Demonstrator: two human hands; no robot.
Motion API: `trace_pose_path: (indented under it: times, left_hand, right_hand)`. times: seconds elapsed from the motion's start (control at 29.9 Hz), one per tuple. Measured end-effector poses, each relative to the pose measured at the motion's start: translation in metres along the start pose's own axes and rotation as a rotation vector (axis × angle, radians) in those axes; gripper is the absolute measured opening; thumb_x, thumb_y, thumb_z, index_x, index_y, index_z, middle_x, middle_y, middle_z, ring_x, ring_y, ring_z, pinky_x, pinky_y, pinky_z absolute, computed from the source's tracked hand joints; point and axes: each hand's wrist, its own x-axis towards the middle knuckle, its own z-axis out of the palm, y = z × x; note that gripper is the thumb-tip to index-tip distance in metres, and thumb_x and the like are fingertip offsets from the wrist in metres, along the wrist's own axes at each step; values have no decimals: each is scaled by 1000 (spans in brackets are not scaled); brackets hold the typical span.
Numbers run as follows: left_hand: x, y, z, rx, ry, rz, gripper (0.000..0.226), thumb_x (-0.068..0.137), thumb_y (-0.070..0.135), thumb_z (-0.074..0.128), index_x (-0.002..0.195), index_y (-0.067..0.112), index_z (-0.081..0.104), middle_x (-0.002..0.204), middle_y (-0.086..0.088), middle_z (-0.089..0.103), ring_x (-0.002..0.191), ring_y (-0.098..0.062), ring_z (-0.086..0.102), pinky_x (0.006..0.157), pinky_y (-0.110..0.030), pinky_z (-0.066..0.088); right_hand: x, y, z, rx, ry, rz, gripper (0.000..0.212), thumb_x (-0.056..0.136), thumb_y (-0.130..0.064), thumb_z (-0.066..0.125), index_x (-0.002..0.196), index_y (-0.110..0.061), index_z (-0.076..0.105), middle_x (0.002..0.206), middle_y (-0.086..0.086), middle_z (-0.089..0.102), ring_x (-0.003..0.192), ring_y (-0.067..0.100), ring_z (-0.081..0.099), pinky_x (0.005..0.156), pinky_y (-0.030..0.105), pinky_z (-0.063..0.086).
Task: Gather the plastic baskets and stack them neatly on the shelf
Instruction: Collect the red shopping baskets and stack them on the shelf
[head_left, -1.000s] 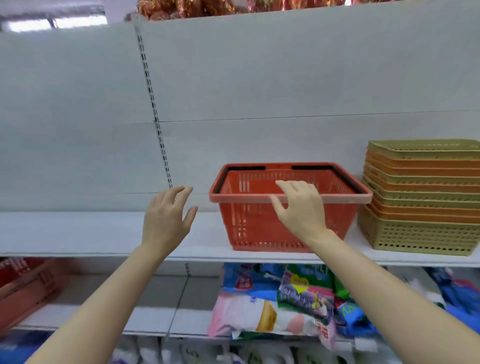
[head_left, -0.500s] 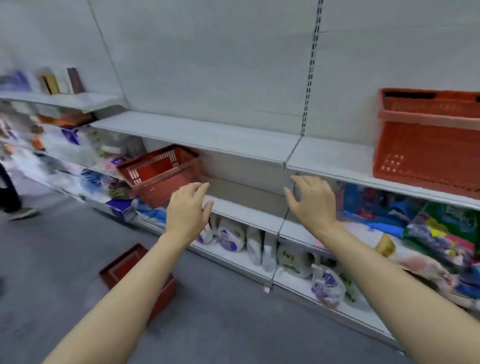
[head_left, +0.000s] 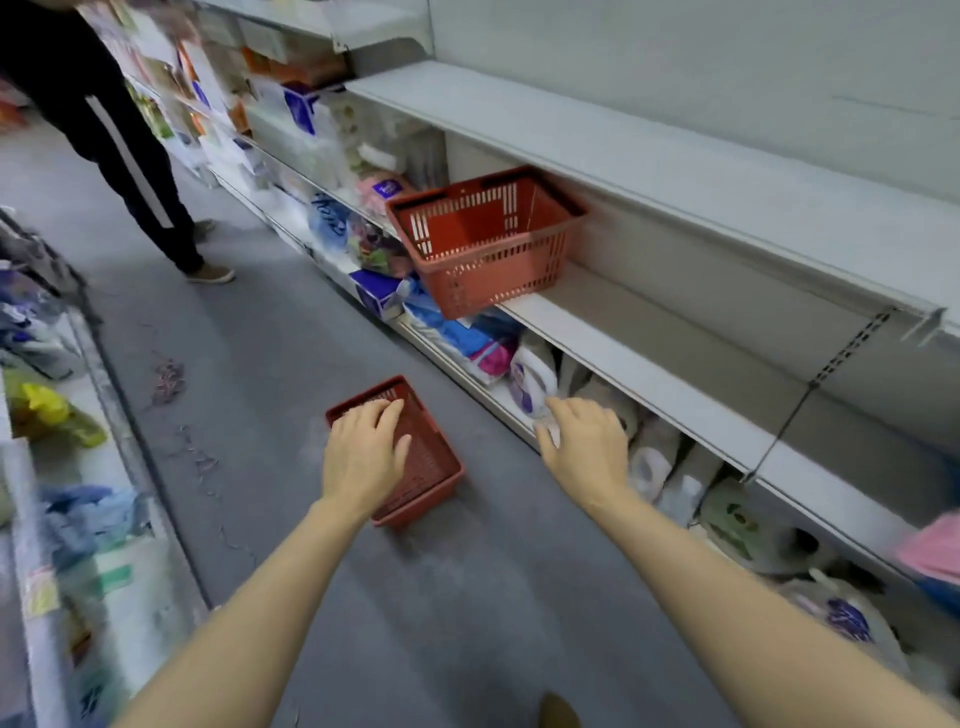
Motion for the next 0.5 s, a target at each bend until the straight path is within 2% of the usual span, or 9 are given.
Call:
trace_pose_path:
  times: [0.03, 0.1, 0.2, 0.33, 0.5]
  left_hand:
    - [6, -13, 12, 7, 0, -7, 50, 74, 18, 86, 120, 4, 72, 113, -15, 71, 97, -38, 67, 82, -45, 53]
    - [19, -35, 32, 15, 1, -33, 50, 74, 18, 86, 120, 4, 71, 114, -15, 70, 98, -38, 67, 83, -45, 53]
    - [31, -68, 59, 0, -42, -64, 49, 78, 18, 83, 123, 4, 70, 118, -14, 70, 101, -37, 66, 85, -46, 52]
    - [49, -127, 111, 2, -104, -79, 48, 81, 20, 81, 125, 4, 69, 119, -14, 70, 104, -37, 66, 87, -47, 52]
    - [75, -195, 195, -5, -181, -20, 49, 79, 20, 83, 123, 3, 70, 118, -14, 70, 103, -36, 67, 86, -46, 54]
  right_hand:
    - [7, -8, 19, 7, -9, -22, 28, 80, -34, 52, 86, -11, 67, 76, 6, 65, 72, 32, 60, 66, 37, 46]
    - [20, -23, 53, -11, -37, -52, 23, 78, -31, 63, 88, -10, 67, 75, 7, 65, 71, 31, 60, 66, 36, 46]
    - [26, -45, 100, -15, -149, -24, 31, 72, -27, 76, 95, -7, 70, 77, 10, 67, 73, 32, 61, 67, 38, 48]
    - [33, -73, 184, -61, -230, 5, 33, 76, -33, 61, 93, -6, 71, 73, 10, 66, 73, 32, 58, 66, 40, 45]
    - [35, -106, 295, -89, -266, 83, 34, 72, -32, 60, 89, -5, 72, 70, 10, 66, 70, 33, 60, 63, 39, 48]
